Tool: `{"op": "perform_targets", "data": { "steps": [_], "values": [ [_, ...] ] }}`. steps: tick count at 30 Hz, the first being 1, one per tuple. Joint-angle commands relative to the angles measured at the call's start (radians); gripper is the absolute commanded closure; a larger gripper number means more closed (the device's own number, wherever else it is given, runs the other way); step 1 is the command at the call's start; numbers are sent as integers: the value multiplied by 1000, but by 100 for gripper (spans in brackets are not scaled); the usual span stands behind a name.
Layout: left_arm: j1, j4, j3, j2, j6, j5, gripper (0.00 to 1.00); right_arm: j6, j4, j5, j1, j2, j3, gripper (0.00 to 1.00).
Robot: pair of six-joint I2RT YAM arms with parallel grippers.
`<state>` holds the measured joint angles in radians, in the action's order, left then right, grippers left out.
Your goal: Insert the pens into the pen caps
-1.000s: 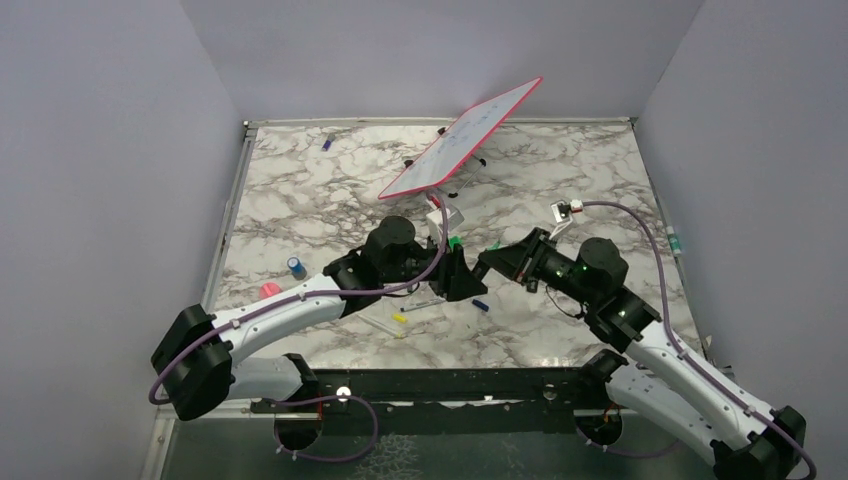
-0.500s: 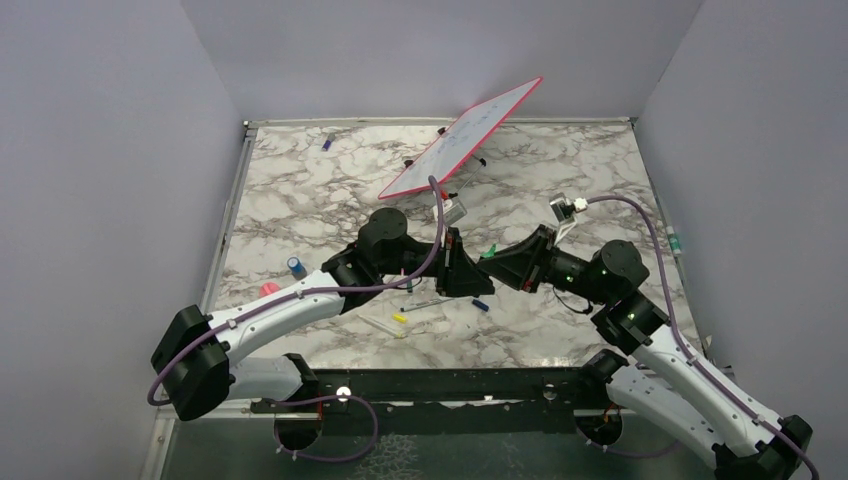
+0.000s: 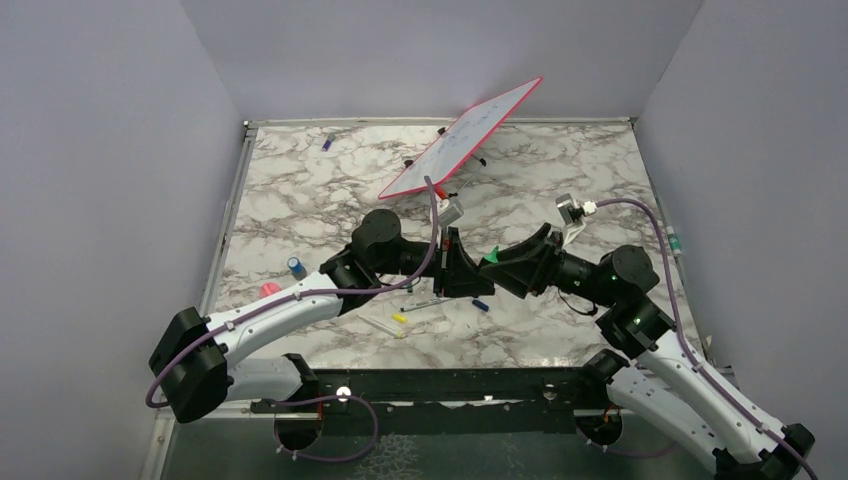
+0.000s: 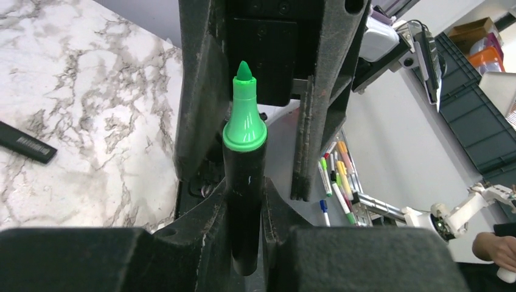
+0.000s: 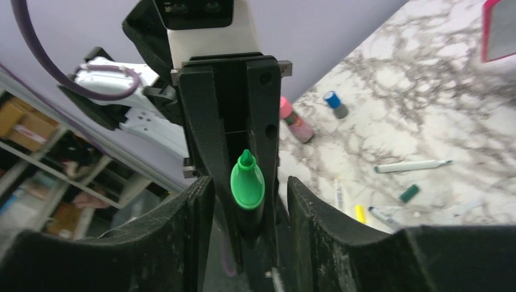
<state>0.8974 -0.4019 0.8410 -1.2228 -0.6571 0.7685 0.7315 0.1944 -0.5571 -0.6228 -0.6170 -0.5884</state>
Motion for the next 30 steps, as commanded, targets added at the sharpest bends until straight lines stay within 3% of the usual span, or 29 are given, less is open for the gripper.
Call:
{"op": "perform_targets", "data": {
  "steps": [1, 5, 10, 13, 21, 26, 30],
  "values": [
    [-43, -28, -42, 57, 13, -64, 100, 2, -85, 107, -6, 9, -50, 41],
    [-117, 60, -87, 108, 34, -206, 100, -2, -156, 194, -5, 13, -65, 34],
    [-153, 392, -79, 197, 154, -601, 100, 20, -241, 387, -5, -38, -34, 33],
    [-158, 501, -85, 263, 208, -728, 100, 46, -331, 540, -5, -152, -31, 33],
    [-160, 522, -109, 329, 327, -748, 100, 175, -481, 757, -5, -610, -202, 33],
    [-161, 541, -108, 324, 351, -760, 100, 240, -494, 759, -5, -885, -347, 33],
    [-163, 519, -134, 350, 325, -692, 100, 272, -458, 724, -6, -1033, -436, 33]
  ]
}}
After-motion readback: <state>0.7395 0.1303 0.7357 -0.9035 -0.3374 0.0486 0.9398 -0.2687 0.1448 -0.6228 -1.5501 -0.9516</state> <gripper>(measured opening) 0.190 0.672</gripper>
